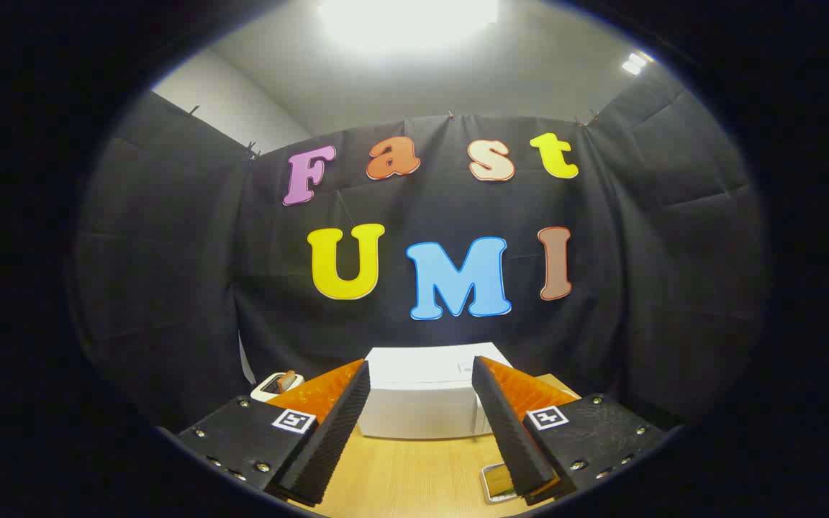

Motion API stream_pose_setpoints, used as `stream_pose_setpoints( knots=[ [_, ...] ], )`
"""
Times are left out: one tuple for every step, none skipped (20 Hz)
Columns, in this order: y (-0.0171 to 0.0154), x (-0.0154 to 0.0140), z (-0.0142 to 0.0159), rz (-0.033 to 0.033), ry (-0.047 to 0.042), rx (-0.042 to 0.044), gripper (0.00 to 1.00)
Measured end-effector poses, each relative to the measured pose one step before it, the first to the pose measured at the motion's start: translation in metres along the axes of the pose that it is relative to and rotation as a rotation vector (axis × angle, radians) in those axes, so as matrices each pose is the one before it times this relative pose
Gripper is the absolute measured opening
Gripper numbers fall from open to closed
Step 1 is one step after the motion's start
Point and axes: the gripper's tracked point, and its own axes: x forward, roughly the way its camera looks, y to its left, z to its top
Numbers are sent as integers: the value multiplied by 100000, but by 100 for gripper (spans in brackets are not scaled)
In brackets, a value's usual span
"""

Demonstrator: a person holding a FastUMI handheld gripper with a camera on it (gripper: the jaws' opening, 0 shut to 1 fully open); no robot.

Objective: Open the microwave, put the food inside, and close the microwave door.

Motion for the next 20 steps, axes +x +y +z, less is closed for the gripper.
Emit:
stream_pose_setpoints(
  knots=[
    [-5,32,29,8,-420,-250,91],
    [4,61,-180,83,-39,-85,91],
    [1,57,-84,63,-50,230,91],
    [-78,70,-85,-86,-123,260,91],
    [-20,129,-53,98,294,40,91],
    [-21,182,-215,-127,216,235,91],
    [-37,217,-87,2,196,376,91],
    [53,143,-225,179,301,110,91],
    [23,123,-101,57,236,-27,91],
    [24,124,-116,97,-40,-243,91],
    [-27,170,-12,-175,-341,-394,91],
    [-116,241,-20,-542,-569,-362,91],
    [-106,212,9,-413,-465,-329,91],
    [96,270,-311,184,-211,21,91],
    [79,234,-269,490,-61,-44,91],
    [-55,223,-230,-36,-184,-273,91],
    [-205,311,-180,-466,-630,-520,91],
    [-189,422,-102,-353,-1223,-501,91],
    [-267,502,-170,-852,-895,-803,91],
    [-232,408,-332,-321,-931,-646,91]
  ],
)
